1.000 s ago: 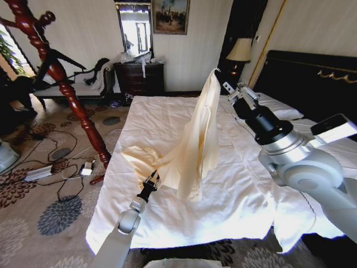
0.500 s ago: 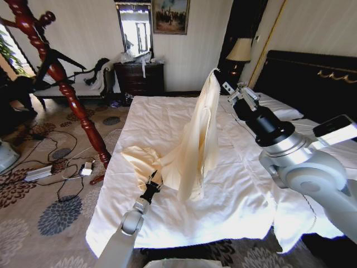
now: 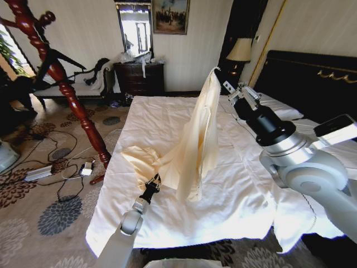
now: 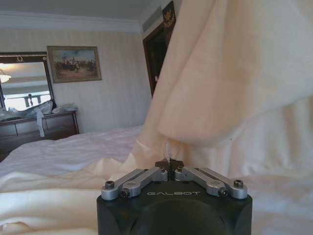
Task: Pick up the clothes from the bed and hang them on the clothes hanger.
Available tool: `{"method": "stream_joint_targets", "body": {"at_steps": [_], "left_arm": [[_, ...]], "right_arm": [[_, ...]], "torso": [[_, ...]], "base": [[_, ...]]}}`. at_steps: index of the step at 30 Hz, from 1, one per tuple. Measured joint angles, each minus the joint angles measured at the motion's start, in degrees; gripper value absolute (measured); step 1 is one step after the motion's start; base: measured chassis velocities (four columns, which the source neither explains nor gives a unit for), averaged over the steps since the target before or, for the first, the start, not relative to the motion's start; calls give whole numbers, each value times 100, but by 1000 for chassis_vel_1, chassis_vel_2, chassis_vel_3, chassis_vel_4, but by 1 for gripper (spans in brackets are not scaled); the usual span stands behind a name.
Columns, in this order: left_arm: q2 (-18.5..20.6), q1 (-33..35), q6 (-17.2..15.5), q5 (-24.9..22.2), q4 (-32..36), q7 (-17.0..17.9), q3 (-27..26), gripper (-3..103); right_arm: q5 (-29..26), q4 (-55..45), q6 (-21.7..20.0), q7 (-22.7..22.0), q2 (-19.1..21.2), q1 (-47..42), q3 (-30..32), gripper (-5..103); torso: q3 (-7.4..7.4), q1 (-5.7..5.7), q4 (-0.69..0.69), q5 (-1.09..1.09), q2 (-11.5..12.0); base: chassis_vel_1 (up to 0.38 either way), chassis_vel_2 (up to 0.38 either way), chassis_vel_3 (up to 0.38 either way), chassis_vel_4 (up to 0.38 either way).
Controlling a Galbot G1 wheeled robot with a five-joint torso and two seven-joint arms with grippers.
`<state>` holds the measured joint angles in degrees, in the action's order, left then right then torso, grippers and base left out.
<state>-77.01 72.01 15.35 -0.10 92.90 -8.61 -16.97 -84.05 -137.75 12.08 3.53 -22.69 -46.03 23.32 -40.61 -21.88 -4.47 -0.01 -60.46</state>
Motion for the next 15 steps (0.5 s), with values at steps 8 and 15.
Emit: {"method": "stream_joint_targets", "body": {"at_steps": [8,15], "left_arm": [[1051,688,-317,-993,1505,37,-765,1],[1721,1174,-541,-1981,2596,181,-1751,1]], "right_arm": [[540,260,-23,-880,-139,-487,41,0],[957,319,-51,-1518,-302,-871,297,0]], "torso": [[0,0,1,0,0],[0,0,1,0,0]], "base": [[0,0,0,0],[0,0,0,0]]}}
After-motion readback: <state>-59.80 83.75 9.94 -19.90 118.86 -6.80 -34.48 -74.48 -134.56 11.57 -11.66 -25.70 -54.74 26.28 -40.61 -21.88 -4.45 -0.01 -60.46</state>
